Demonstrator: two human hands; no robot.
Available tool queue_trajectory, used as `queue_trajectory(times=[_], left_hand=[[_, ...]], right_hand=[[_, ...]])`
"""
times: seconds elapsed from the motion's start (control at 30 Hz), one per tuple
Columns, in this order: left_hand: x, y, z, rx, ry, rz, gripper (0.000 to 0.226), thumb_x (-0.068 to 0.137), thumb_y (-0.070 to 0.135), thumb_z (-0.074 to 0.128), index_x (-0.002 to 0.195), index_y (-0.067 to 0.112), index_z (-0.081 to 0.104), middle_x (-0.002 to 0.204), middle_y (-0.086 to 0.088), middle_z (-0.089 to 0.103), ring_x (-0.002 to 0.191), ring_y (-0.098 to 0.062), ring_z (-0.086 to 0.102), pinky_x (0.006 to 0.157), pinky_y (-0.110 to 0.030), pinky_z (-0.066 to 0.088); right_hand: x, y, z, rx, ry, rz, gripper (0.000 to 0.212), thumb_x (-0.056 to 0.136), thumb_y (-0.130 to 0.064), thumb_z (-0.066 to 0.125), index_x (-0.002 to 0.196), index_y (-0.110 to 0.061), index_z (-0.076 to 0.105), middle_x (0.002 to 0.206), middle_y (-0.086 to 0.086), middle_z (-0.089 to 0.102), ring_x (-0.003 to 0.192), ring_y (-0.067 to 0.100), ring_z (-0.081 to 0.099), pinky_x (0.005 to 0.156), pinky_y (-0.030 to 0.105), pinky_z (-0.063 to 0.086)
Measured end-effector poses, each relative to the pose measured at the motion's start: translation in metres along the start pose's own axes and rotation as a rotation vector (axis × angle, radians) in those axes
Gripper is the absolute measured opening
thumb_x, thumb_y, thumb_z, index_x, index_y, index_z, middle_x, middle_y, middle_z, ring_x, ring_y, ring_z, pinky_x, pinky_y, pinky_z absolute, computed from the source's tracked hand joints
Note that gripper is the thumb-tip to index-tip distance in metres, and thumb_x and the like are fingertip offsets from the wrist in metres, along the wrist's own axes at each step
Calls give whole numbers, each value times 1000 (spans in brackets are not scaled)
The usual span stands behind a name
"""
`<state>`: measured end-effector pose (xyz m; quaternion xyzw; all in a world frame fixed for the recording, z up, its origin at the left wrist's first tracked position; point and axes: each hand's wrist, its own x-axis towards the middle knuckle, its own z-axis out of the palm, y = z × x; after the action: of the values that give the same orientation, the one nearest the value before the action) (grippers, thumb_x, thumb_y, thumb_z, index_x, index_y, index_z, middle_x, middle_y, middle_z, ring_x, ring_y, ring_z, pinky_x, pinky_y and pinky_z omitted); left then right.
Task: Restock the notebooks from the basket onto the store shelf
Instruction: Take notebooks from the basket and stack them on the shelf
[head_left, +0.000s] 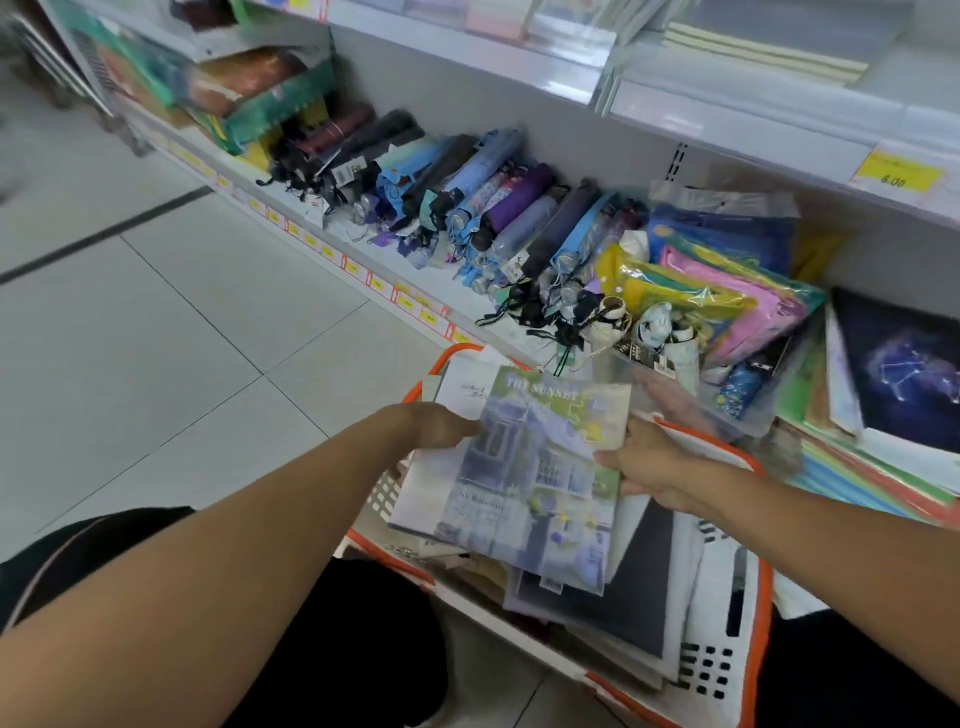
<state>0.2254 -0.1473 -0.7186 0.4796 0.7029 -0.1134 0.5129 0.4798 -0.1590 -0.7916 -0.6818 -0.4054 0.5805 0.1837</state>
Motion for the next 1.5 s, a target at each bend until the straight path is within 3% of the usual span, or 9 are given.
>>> queue_trajectory(times=[0.17, 0.3, 0.53, 0.7, 0.9, 1.03, 1.2, 1.37, 1.5], left_hand=[[21, -12, -4, -65, -37, -80, 78, 93, 55, 53, 150, 8, 29, 151, -17, 36, 130, -41, 45, 102, -49, 44], [27, -16, -2, -61, 18, -85, 68, 95, 50, 53, 145, 8, 33, 145, -18, 42, 119, -37, 53, 96, -49, 50], [36, -15, 10, -97, 101, -63, 35, 91, 36, 65, 98, 4, 53, 69, -8, 44, 64, -20, 43, 68, -29, 40], [23, 3, 23, -570, -47, 104, 58, 89, 6, 68, 139, 15, 40, 116, -12, 62, 92, -30, 65, 87, -47, 54], [13, 22, -6, -692, -21, 398, 34, 83, -14, 63, 110, 5, 68, 102, -16, 72, 95, -34, 69, 86, -49, 56], [4, 33, -20, -652, 224, 531, 37, 70, -23, 61, 95, 4, 71, 103, -18, 71, 96, -33, 67, 89, -48, 56], [10, 29, -13, -595, 275, 621, 49, 53, -6, 71, 101, 6, 70, 108, -11, 71, 104, -28, 64, 93, -45, 54], [30, 14, 7, -520, 146, 697, 44, 81, 2, 75, 122, 13, 62, 117, 3, 69, 109, -11, 63, 91, -23, 53], [28, 19, 10, -564, 251, 716, 40, 77, 11, 81, 114, 11, 67, 110, -1, 73, 105, -20, 68, 91, -37, 54]], right_hand=[[4, -4, 16, 173, 133, -30, 29, 91, -2, 65, 102, -27, 54, 100, -3, 66, 102, 30, 64, 91, 52, 53], [7, 5, 32, 182, 109, 29, 30, 86, 0, 69, 102, -22, 56, 109, 6, 67, 100, 30, 67, 87, 59, 55], [14, 8, 27, 199, 106, 90, 27, 87, 1, 69, 107, -16, 64, 107, 7, 71, 98, 29, 69, 83, 52, 58], [15, 3, 9, 242, 56, 177, 30, 84, -1, 73, 113, -8, 66, 114, 8, 71, 102, 27, 67, 84, 41, 57], [-12, -39, -21, 575, -197, -8, 33, 91, 3, 61, 122, -7, 64, 119, 13, 70, 109, 29, 67, 87, 44, 56], [-28, -65, -25, 449, -42, -367, 41, 78, 11, 71, 118, 0, 66, 110, 11, 74, 105, 26, 70, 97, 45, 53], [-40, -78, -30, 199, 136, -645, 41, 68, 10, 82, 98, -15, 69, 93, -4, 74, 79, 2, 71, 77, 19, 57], [-36, -49, -22, 226, 125, -544, 34, 69, 3, 85, 94, -17, 73, 94, -1, 76, 82, 7, 72, 76, 20, 56], [-34, -40, -22, 215, 164, -505, 31, 71, -4, 85, 94, -20, 72, 94, -3, 75, 84, 3, 71, 82, 24, 58]])
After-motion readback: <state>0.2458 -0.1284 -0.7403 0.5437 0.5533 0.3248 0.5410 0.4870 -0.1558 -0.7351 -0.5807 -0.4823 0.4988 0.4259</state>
